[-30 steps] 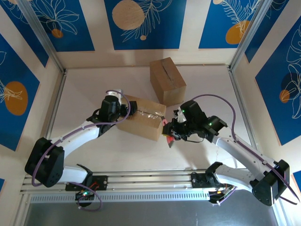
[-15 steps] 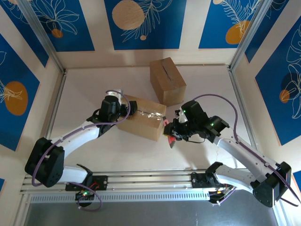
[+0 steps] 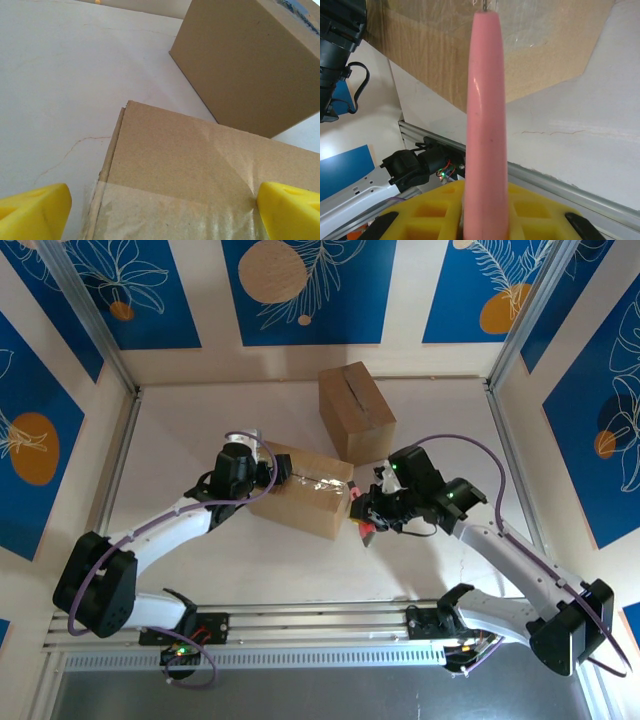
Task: Unpack the express box
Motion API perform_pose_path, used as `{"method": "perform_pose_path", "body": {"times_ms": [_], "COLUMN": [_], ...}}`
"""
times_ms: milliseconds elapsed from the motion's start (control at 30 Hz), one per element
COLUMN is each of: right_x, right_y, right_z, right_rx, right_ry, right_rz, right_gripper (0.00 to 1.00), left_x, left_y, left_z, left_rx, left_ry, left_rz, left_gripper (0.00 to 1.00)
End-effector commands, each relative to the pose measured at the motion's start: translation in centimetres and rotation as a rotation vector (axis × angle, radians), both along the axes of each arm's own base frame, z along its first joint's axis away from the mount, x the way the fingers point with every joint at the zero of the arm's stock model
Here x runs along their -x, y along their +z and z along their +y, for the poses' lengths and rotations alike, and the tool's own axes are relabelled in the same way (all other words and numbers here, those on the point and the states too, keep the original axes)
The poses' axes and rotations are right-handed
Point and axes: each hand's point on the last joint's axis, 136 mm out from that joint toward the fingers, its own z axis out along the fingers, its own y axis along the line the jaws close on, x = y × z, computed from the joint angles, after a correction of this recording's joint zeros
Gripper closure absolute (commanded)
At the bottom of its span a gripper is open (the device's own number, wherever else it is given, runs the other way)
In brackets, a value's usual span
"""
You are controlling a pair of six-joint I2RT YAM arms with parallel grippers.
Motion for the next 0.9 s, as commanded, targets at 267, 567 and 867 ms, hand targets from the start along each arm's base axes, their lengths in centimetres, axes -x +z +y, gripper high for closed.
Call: {"method": "perform_pose_path", "body": {"times_ms": [267,567,867], "right_x": [-0.1,0.2,2.6], "right_y": [0.1,-0.6,-2.3], "right_z": [0.0,-0.1,0.0], "right_rx": [-0.004,0.004,0.009], "right_ry": [0.017,0.019,0.028], "right_rz": [0.001,0.022,0.080], "right_gripper": [1.00,1.00,1.00], "left_x": [8.3,8.3,8.3], "left_y": [-13.5,-13.7,-14.0], "left_z": [3.3,3.3,3.4], "left_rx": [-0.211,-0.212,-0.214], "left_ry": [-0.011,-0.011,-0.006], "left_rz": [0.478,0.481,0.489], "left_gripper": [0.05,0.05,0.05]}}
